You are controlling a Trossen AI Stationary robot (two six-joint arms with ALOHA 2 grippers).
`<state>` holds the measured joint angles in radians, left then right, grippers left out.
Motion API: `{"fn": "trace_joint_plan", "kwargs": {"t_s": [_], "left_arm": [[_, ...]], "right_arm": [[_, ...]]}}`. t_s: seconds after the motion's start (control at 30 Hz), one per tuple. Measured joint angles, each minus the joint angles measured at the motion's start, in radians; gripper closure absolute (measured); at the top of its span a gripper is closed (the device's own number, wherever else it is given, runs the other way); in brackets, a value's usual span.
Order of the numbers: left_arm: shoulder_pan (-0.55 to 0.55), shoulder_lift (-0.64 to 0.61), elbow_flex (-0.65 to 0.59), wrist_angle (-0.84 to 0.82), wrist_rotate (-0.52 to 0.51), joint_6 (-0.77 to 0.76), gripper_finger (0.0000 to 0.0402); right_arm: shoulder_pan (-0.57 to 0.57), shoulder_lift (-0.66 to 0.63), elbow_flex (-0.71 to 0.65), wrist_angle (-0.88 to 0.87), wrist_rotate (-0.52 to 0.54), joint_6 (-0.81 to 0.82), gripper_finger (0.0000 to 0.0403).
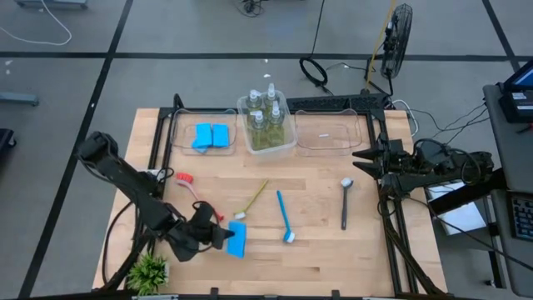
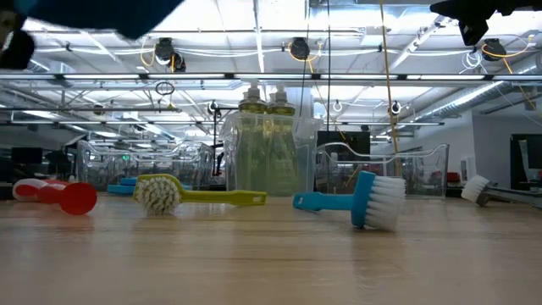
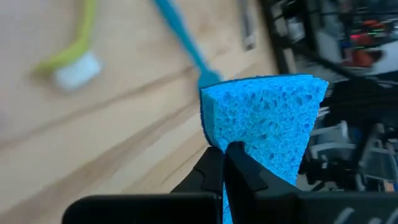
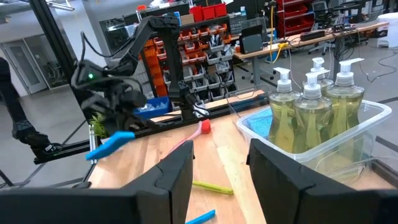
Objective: Pick & Place Kitchen Sink Supplies
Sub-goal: Put the blue sponge into the left transparent bin
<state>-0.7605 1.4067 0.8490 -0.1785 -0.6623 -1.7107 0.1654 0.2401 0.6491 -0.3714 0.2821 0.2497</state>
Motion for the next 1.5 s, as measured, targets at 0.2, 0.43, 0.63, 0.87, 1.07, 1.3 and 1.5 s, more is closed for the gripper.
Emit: {"fn": "trace_joint_plan", "kwargs": {"t_s": [0.2, 0.43, 0.63, 0.87, 1.07, 1.3, 1.5], "left_arm": [[0.001, -0.035, 0.000, 0.179, -0.078, 0.293, 0.0401], [0.001, -0.048, 0.001, 0.546, -0.074, 0.755, 0.0401], [0.001, -0.048, 0.001, 0.824, 0.027, 1.096, 0.0401], [0.001, -0.048, 0.001, 1.058, 0.182, 1.361, 0.0401], [0.001, -0.048, 0.001, 1.208, 0.302, 1.525, 0.0401], [0.014, -0.048, 0.001, 1.229, 0.321, 1.541, 0.0401], [0.059, -0.048, 0.002, 1.107, 0.236, 1.350, 0.0401]], "right_arm": [[0.000, 0.000, 0.000, 0.000, 0.002, 0.027, 0.0261], [0.000, 0.000, 0.000, 0.000, 0.002, 0.037, 0.0261], [0.000, 0.000, 0.000, 0.000, 0.003, 0.037, 0.0261], [0.000, 0.000, 0.000, 0.000, 0.003, 0.035, 0.0261], [0.000, 0.000, 0.000, 0.000, 0.003, 0.024, 0.0261], [0.000, 0.000, 0.000, -0.001, 0.004, 0.023, 0.0261], [0.000, 0.000, 0.000, -0.002, 0.004, 0.023, 0.0261]]}}
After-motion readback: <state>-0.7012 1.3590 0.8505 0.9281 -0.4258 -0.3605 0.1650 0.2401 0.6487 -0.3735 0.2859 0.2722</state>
